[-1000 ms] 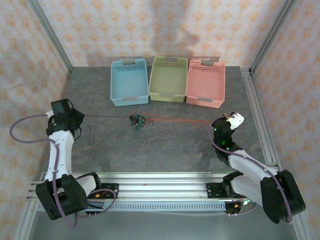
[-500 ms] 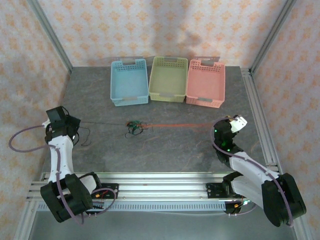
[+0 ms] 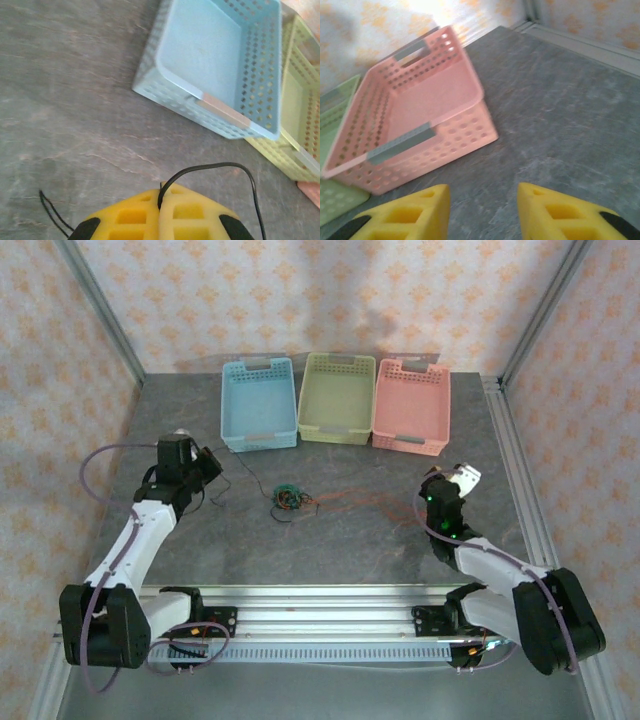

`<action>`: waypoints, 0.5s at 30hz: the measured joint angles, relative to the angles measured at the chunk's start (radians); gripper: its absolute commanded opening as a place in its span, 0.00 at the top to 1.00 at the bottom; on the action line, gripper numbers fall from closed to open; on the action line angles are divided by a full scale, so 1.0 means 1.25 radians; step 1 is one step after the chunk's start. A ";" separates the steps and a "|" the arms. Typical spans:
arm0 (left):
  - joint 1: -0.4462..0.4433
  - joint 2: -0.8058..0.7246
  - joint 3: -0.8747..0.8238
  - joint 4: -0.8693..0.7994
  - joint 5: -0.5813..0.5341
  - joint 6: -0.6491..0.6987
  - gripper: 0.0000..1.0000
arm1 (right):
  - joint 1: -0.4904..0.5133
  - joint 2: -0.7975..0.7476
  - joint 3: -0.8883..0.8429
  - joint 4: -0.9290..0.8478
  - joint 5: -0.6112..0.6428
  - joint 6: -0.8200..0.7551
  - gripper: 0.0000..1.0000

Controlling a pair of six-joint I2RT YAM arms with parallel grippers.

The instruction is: Untangle the cables

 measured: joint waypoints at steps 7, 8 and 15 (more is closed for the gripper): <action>-0.031 0.000 -0.021 0.051 0.016 0.026 1.00 | 0.019 0.100 0.040 0.090 -0.255 -0.070 0.58; -0.031 0.000 -0.030 0.059 0.016 0.027 1.00 | 0.031 0.135 0.063 0.098 -0.303 -0.082 0.58; -0.031 0.049 -0.062 0.126 0.019 0.027 1.00 | 0.131 0.363 0.292 0.078 -0.610 -0.228 0.56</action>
